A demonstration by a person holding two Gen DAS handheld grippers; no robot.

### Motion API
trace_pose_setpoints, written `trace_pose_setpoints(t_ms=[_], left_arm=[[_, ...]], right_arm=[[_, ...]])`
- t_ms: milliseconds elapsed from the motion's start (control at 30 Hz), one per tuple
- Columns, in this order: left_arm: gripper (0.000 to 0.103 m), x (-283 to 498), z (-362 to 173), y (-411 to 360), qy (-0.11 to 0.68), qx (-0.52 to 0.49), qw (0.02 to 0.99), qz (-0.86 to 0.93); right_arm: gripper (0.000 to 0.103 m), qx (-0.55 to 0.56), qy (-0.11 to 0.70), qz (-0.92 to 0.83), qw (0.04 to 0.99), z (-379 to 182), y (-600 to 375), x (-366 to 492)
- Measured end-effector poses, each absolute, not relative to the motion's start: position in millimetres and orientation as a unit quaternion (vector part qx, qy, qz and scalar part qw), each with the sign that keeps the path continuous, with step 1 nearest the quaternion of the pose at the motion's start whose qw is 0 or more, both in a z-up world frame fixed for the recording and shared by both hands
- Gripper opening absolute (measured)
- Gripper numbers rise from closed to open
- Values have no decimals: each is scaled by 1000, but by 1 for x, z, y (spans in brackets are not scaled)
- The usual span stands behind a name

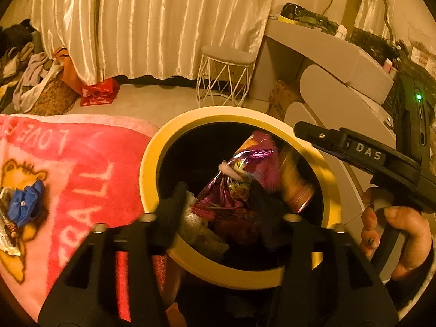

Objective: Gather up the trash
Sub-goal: 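Open both tools to drop the foil wrapper and snack bag into the bin, then move both tools back over the remaining trash on the blanket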

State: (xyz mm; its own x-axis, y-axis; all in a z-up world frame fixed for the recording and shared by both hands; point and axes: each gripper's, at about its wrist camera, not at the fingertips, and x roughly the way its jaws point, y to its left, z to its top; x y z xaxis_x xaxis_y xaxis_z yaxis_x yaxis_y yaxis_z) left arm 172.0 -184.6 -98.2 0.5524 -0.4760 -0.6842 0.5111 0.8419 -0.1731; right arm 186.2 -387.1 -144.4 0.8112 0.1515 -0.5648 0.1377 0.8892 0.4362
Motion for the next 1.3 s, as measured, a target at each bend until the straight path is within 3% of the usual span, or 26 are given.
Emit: trace_pose_setpoints(t_ms=[33, 200, 1300], left_arm=[[72, 172, -97, -182, 378, 17, 882, -279], [91, 166, -90, -167, 363, -1, 894, -262], [91, 163, -53, 2, 297, -71, 950, -71]], right_arm=[[58, 239, 304, 1, 922, -143, -389, 185], [61, 233, 294, -6, 927, -139, -387, 182], [61, 85, 283, 184, 938, -104, -206, 191]])
